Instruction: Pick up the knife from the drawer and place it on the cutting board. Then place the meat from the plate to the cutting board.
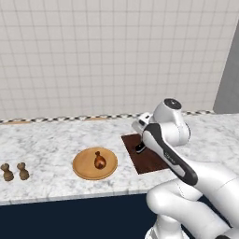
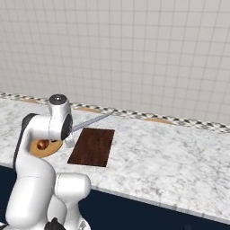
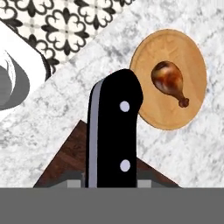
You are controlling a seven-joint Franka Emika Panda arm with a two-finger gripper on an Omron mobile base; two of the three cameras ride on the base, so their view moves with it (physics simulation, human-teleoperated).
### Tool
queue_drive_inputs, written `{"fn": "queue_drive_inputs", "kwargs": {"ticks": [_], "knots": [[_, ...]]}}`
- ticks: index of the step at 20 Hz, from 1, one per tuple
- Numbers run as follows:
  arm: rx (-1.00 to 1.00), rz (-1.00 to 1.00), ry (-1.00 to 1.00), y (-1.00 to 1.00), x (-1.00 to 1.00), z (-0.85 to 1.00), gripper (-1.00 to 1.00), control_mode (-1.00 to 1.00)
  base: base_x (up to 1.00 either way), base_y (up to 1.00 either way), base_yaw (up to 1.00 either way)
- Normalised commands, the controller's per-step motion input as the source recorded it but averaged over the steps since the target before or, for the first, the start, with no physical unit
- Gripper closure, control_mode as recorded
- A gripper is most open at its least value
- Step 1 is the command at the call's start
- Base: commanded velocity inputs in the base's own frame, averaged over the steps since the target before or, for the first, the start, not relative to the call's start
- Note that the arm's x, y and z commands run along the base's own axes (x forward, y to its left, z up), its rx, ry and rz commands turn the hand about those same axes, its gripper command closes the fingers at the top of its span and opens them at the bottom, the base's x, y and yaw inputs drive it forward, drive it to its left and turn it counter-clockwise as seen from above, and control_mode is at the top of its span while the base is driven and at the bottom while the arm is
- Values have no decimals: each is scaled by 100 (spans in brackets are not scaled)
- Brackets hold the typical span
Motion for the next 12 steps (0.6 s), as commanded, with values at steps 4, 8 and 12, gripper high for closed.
{"fn": "queue_drive_inputs", "kwargs": {"ticks": [4, 8, 12], "knots": [[0, 31, 5, -46, 0, -5, 100, -100, 0, 0, 0], [-3, 5, 3, 26, 9, -6, 100, -100, 0, 0, 0], [-1, -1, 3, 21, 3, -17, 100, -100, 0, 0, 0]]}}
